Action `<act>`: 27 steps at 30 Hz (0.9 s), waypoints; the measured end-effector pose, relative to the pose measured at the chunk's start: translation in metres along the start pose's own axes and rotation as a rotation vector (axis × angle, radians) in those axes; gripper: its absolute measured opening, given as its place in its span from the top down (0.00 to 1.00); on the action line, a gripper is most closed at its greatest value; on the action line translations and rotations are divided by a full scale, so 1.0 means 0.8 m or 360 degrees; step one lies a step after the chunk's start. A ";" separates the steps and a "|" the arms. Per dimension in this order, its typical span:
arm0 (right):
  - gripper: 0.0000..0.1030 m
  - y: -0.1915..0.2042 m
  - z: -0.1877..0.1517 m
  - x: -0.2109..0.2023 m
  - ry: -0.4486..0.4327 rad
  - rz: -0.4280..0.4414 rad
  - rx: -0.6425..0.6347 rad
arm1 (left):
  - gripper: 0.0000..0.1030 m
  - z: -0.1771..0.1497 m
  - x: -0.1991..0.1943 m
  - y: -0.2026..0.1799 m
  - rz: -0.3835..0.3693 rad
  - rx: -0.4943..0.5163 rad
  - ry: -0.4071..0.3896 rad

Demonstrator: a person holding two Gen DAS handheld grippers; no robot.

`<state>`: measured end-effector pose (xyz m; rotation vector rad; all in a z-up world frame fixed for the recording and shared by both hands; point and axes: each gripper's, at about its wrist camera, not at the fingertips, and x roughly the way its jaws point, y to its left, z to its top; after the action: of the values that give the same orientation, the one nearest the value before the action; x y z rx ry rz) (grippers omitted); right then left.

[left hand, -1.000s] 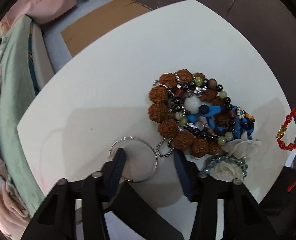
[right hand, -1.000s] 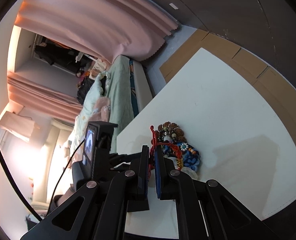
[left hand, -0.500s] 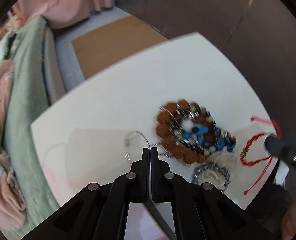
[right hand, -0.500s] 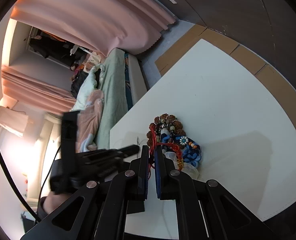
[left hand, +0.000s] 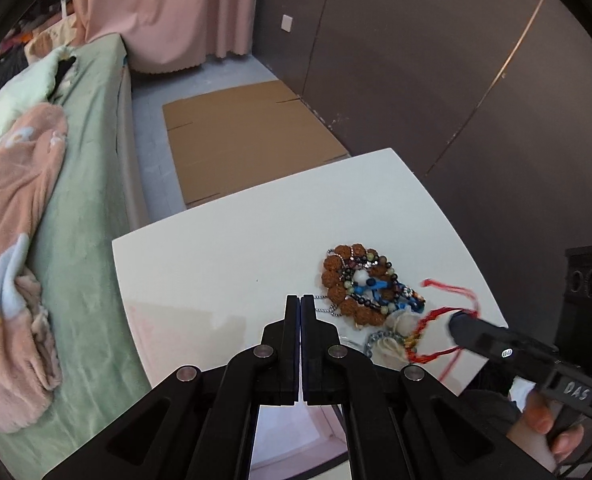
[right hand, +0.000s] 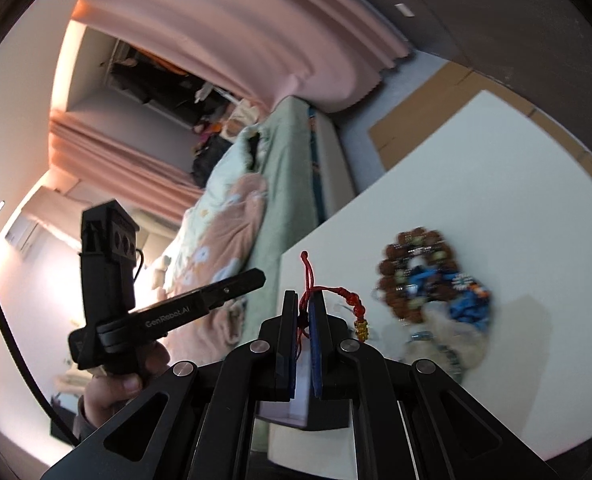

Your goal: Organize jewelry

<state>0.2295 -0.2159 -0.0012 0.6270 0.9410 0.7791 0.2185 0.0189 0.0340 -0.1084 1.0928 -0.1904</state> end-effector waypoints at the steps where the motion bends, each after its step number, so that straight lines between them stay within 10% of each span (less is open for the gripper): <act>1: 0.93 0.004 -0.003 0.006 0.0012 0.0010 -0.0010 | 1.00 -0.002 -0.003 0.001 -0.0004 0.0000 -0.0004; 6: 0.93 0.014 -0.013 0.029 0.0074 0.0030 -0.0032 | 0.92 -0.002 0.005 0.023 -0.0023 -0.0098 0.0090; 10: 0.93 0.016 -0.013 0.032 0.0069 0.0011 -0.0048 | 0.28 -0.007 0.012 0.010 -0.0014 -0.0012 0.0096; 27: 0.93 -0.035 0.014 -0.018 -0.0061 -0.0037 0.0148 | 0.28 -0.022 0.118 -0.085 0.0026 0.0435 0.0397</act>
<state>0.2428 -0.2451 -0.0107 0.7083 0.9518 0.7033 0.2381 -0.0674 -0.0441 0.1733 1.3045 -0.3436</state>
